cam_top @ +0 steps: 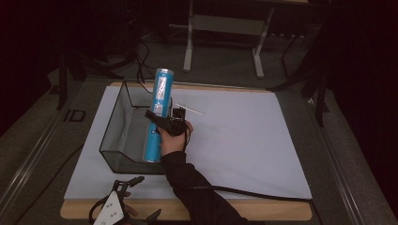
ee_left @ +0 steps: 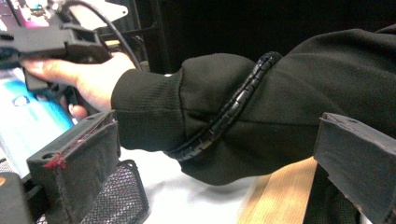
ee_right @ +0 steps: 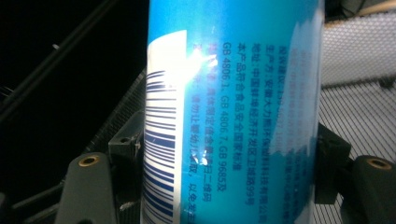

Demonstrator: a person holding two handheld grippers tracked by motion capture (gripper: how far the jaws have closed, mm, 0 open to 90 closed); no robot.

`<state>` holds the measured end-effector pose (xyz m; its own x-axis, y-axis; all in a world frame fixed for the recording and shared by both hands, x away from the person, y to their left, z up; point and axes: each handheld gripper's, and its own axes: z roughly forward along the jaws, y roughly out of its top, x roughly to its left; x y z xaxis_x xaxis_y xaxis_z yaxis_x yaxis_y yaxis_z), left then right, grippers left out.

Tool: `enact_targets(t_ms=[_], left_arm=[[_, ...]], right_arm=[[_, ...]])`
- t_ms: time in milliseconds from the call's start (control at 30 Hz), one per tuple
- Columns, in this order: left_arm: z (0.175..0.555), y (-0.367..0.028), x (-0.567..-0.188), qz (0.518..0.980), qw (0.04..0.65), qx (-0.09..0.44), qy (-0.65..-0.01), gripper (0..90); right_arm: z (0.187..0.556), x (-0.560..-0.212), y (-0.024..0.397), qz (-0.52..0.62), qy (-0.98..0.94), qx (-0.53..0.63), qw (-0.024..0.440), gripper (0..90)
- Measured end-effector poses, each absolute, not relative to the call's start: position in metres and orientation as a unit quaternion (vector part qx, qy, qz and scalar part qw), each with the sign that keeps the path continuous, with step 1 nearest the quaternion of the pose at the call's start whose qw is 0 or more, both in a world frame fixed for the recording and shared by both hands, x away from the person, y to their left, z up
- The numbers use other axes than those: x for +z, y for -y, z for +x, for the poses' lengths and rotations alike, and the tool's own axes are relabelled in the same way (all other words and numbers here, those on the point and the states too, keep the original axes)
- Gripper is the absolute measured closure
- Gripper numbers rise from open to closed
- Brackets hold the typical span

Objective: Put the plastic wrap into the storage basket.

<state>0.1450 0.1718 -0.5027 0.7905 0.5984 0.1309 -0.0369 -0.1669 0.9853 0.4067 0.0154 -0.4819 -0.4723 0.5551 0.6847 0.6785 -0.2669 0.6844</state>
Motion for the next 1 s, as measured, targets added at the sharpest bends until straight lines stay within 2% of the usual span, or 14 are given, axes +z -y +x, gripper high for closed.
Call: enact_targets(t_ms=[333, 433, 1000], left_arm=[[0.145, -0.171, -0.503, 0.720, 0.614, 0.259, -0.195, 1.1], [0.145, -0.171, -0.503, 0.721, 0.613, 0.259, -0.193, 1.1], [0.146, -0.170, -0.503, 0.725, 0.610, 0.257, -0.192, 1.1]], right_arm=[[0.408, -0.495, -0.020, -0.547, 0.635, -0.544, 0.035, 31.3], [0.410, -0.499, -0.020, -0.558, 0.635, -0.532, 0.043, 31.1], [0.419, -0.496, -0.030, -0.579, 0.669, -0.465, 0.041, 30.3]])
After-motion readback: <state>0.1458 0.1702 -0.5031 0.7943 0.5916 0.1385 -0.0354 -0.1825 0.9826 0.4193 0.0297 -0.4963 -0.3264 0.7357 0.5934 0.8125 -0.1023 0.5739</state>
